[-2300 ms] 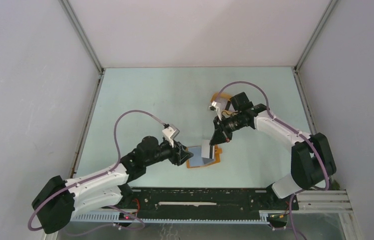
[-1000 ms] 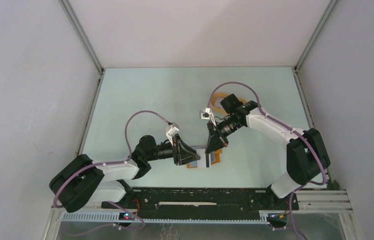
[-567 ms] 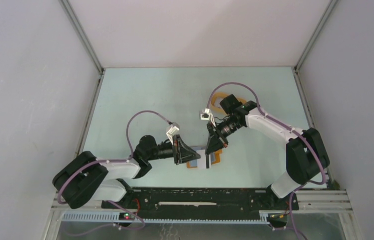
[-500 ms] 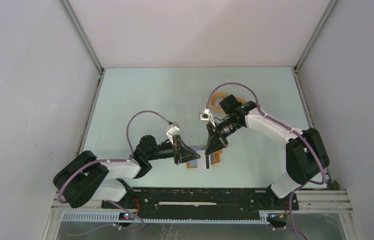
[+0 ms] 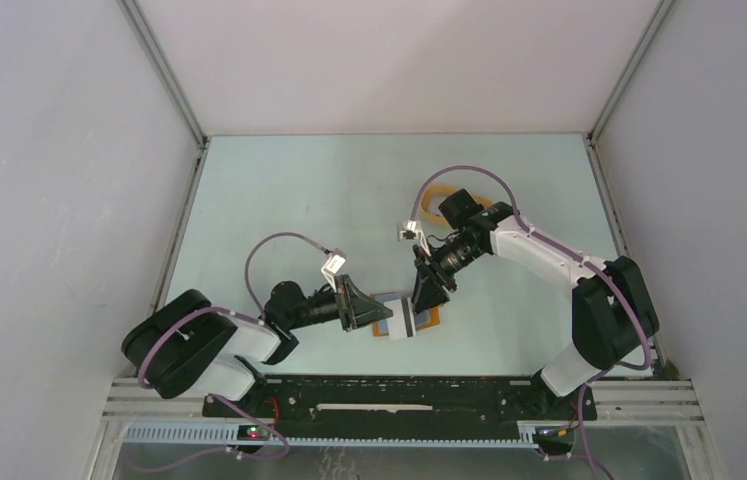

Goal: Put the credit cards into the card holder
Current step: Pick up the credit card from the storage box, then insert the credit card into the card holder.

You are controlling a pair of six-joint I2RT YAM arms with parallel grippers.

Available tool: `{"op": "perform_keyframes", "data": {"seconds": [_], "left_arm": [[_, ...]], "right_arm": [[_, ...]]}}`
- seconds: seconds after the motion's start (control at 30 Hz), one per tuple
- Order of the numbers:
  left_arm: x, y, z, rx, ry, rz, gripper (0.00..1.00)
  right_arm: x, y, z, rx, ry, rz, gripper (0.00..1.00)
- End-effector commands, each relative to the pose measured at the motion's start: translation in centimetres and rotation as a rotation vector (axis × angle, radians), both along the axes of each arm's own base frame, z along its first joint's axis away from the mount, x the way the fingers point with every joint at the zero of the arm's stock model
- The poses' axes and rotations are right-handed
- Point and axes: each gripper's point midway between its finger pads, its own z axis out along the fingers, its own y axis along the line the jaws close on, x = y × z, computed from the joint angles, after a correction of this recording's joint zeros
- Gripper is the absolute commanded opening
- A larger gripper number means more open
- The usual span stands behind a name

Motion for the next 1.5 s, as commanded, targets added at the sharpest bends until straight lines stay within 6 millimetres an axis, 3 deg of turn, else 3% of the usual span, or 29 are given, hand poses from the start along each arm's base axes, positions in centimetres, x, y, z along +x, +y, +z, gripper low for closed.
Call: {"op": "perform_keyframes", "data": {"seconds": [0.0, 0.2, 0.37, 0.6, 0.8, 1.03, 1.47], "left_arm": [[1.1, 1.2, 0.8, -0.052, -0.015, 0.115, 0.00], [3.4, 3.3, 0.1, -0.074, 0.069, 0.334, 0.00], [4.4, 4.8, -0.3, -0.098, 0.125, 0.458, 0.00], [5.0, 4.6, -1.4, -0.090, 0.203, 0.526, 0.00], [5.2, 4.7, -3.3, -0.048, 0.257, 0.561, 0.00], [5.2, 3.9, -5.1, -0.006, 0.307, 0.557, 0.00], [6.4, 1.9, -6.3, -0.001, 0.339, 0.548, 0.00]], "right_arm": [[1.9, -0.8, 1.9, 0.004, -0.144, -0.039, 0.50], [3.5, -1.8, 0.9, -0.059, -0.304, -0.101, 0.38], [3.6, -1.2, -1.8, -0.156, -0.342, -0.084, 0.26], [3.4, -0.5, -6.2, -0.319, -0.336, -0.042, 0.21], [4.1, -1.4, -9.0, -0.453, -0.300, -0.060, 0.17], [3.9, -1.9, -10.3, -0.511, -0.252, -0.051, 0.16], [3.5, -2.3, -11.1, -0.555, -0.203, -0.041, 0.16]]}}
